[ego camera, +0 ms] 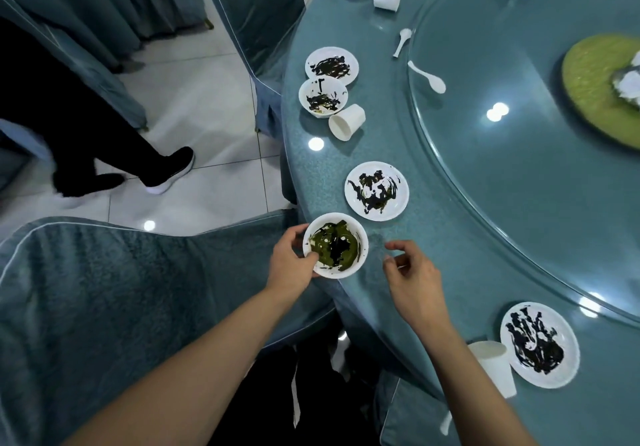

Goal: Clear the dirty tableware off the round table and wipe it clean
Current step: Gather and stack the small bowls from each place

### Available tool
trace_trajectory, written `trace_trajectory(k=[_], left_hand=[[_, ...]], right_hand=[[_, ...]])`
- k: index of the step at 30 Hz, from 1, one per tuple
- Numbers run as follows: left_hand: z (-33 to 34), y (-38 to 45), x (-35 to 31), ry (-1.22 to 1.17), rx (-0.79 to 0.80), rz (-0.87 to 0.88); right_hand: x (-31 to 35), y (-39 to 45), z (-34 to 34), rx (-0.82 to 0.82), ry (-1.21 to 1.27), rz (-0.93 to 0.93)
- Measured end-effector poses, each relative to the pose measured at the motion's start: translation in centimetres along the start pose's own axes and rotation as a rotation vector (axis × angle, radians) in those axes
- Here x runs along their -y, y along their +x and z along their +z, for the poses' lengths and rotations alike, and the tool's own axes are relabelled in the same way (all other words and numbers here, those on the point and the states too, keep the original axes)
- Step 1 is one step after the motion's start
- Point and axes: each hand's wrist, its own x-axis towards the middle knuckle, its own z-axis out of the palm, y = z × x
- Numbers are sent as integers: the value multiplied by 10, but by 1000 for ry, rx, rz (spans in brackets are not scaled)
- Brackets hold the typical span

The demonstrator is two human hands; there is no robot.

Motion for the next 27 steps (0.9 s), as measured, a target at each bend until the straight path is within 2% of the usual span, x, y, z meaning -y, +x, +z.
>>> trace_trajectory(k=[9,15,19,27], left_hand=[[-51,-21,-4,208,-76,109],[-100,-44,-11,189,-162,177],[-164,-68,-22,155,-197,237],[-336,-111,-25,223,-235,321]], right_hand=[[18,-4,19,-3,56,-15],[58,-10,59,27,52,-49],[93,-27,90,34,15,-103],[195,-111,182,16,-60,-233]])
